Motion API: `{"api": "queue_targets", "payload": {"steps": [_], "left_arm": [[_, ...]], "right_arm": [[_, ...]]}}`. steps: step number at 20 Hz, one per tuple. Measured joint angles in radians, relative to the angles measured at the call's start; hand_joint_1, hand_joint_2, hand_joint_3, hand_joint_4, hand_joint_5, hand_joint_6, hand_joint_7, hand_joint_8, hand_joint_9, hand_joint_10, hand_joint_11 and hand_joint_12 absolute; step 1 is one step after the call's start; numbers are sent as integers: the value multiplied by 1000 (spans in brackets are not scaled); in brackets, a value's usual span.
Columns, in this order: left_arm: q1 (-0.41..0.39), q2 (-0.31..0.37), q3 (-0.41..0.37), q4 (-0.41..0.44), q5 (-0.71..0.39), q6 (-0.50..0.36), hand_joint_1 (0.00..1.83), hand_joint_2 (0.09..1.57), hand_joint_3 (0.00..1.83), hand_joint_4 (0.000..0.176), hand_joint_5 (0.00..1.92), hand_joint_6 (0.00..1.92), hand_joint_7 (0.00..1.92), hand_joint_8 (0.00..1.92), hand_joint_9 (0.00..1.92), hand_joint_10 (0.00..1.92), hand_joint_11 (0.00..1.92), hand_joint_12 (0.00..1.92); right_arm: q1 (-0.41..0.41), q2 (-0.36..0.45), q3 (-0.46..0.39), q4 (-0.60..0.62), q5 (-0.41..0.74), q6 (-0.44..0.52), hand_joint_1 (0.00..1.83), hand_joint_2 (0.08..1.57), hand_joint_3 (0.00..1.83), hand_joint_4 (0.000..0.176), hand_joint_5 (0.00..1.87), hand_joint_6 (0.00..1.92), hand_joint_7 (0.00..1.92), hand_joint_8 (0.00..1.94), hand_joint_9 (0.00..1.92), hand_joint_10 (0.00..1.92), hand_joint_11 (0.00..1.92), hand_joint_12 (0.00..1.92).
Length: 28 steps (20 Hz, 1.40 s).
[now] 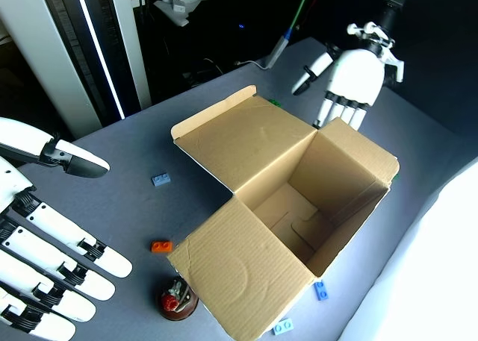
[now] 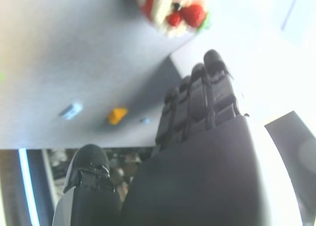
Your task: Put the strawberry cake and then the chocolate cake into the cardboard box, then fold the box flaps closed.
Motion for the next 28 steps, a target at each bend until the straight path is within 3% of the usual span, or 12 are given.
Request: {"api": "queue_targets", "payload": {"steps": [2,10,12,14,15,17,19,21,28], "left_arm": [[-14,-15,13,-21,13,-1,0,1178,4,0,43,8,71,6,95,7,0,482],[21,-87,79,-74,28,-8,0,1165,0,0,28,0,44,0,70,0,0,393],[38,-96,82,-58,37,-8,0,1159,0,0,24,3,47,1,71,2,0,383],[42,-98,76,-59,42,-9,20,1153,0,0,12,0,41,0,73,1,0,417],[44,-100,76,-64,40,-8,78,1141,0,0,5,1,41,1,74,1,0,421],[56,-126,100,-70,41,-8,441,1072,0,5,8,3,51,2,104,7,0,545],[71,-160,142,-58,41,-6,709,1044,0,4,0,0,6,0,68,2,0,537],[84,-178,175,-69,43,-4,988,998,0,14,0,0,34,7,77,5,0,566],[123,-217,231,-99,44,13,1086,957,0,9,0,0,36,1,53,0,0,503]], "right_arm": [[1,-2,0,0,0,0,0,1164,4,0,158,6,180,4,162,7,0,337],[1,-2,0,0,5,0,0,1168,3,0,141,5,171,1,150,2,0,308],[1,-1,0,1,6,0,16,1163,0,0,151,5,187,3,171,7,0,394],[1,-2,0,0,6,0,18,1170,1,0,147,2,171,1,146,3,0,289],[1,-2,0,0,6,0,31,1171,1,0,149,2,172,1,149,5,0,280],[1,-2,0,0,7,0,78,1161,0,0,166,6,193,4,172,9,0,383],[1,-2,0,0,6,0,67,1171,3,0,152,2,186,1,167,6,0,386],[1,-2,0,0,7,0,56,1171,3,0,142,1,185,1,167,5,0,383],[2,-3,0,0,7,0,84,1168,0,0,143,5,177,0,162,1,0,399]]}}
